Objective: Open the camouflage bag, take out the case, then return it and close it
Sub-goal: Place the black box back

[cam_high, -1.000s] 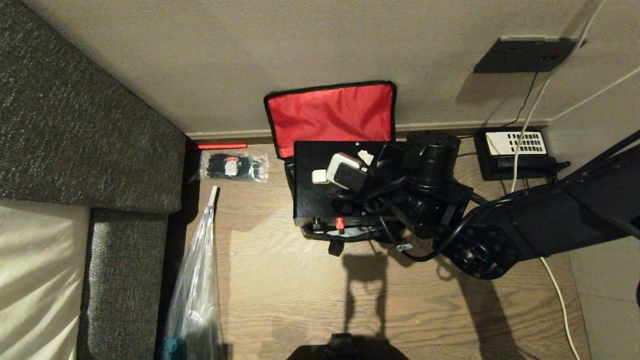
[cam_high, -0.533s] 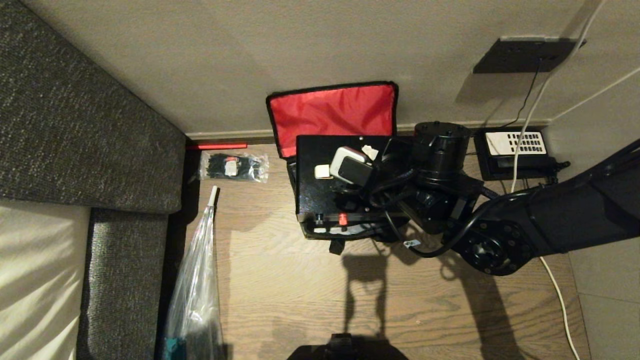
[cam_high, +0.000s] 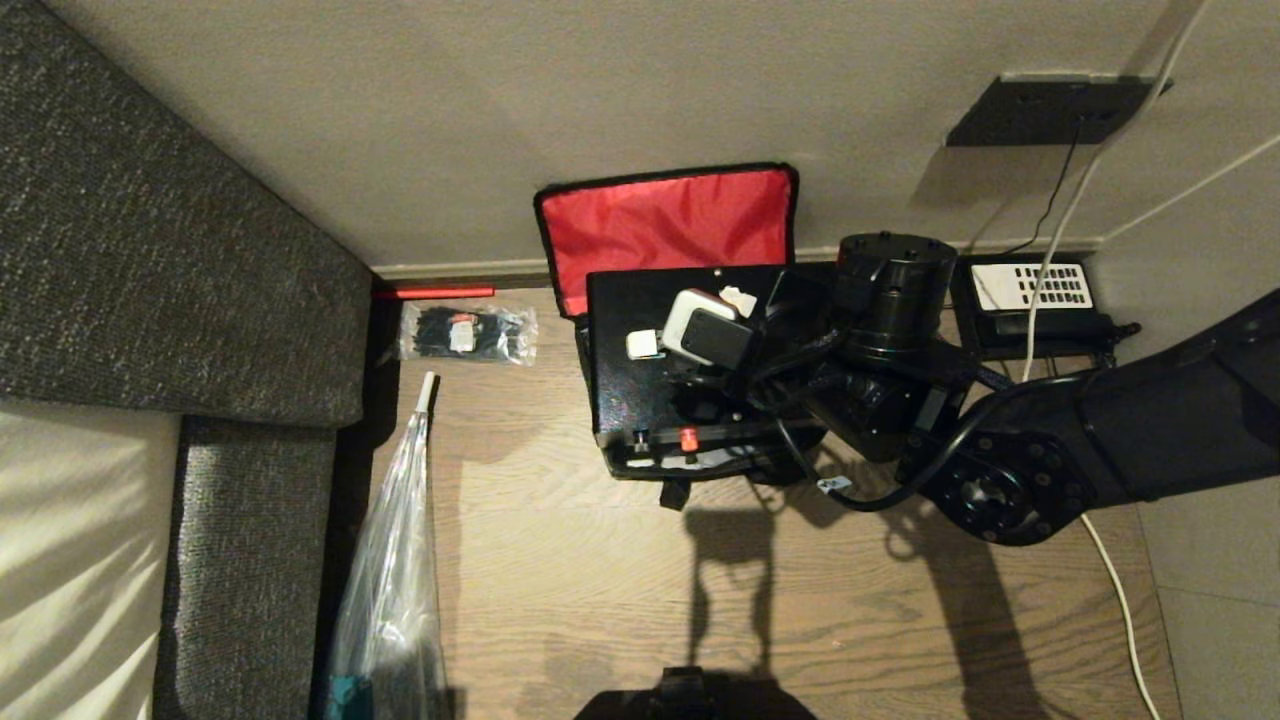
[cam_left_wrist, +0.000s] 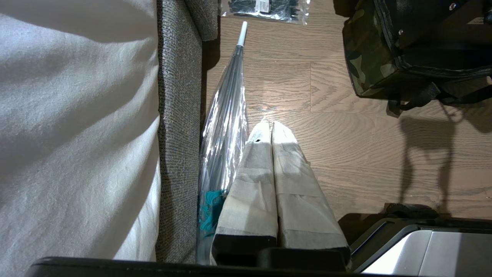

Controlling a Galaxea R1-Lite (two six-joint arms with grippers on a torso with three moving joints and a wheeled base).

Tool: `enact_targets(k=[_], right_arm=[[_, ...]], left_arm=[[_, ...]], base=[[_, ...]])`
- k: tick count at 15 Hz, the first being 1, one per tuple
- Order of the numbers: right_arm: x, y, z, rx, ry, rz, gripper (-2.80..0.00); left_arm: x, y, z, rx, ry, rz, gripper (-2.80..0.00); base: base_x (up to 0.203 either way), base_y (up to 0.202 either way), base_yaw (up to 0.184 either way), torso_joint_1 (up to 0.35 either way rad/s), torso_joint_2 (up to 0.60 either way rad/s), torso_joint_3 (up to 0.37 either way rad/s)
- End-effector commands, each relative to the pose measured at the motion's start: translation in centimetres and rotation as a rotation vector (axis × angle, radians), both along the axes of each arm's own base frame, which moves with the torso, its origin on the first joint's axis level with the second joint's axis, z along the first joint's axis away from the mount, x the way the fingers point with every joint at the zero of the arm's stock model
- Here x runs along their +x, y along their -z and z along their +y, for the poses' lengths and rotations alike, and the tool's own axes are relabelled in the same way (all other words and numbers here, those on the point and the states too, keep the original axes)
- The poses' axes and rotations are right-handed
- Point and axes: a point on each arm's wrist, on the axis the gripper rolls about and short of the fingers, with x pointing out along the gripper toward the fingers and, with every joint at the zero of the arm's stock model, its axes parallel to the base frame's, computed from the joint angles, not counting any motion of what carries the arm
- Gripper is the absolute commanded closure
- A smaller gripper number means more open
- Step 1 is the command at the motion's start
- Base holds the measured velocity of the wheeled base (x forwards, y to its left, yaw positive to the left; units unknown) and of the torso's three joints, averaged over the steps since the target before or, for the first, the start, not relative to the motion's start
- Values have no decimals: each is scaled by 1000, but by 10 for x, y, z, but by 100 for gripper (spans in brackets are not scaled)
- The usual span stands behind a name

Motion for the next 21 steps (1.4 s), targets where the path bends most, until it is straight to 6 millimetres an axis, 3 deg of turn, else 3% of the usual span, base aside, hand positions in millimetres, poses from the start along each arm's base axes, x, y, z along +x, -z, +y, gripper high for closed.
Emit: enact_targets(k=[1, 16, 21], right_arm=[[1, 1, -2, -9, 6, 0, 0], [4, -3, -20, -35, 27, 32, 0], [12, 12, -21, -50, 36, 51, 0]], left_arm=[[0, 1, 0, -1, -1, 1, 0], [0, 1, 0, -1, -1, 1, 0], [0, 1, 0, -1, -1, 1, 0]], base=[[0, 0, 0, 0, 0, 0], [0, 0, 0, 0, 0, 0], [0, 0, 0, 0, 0, 0]])
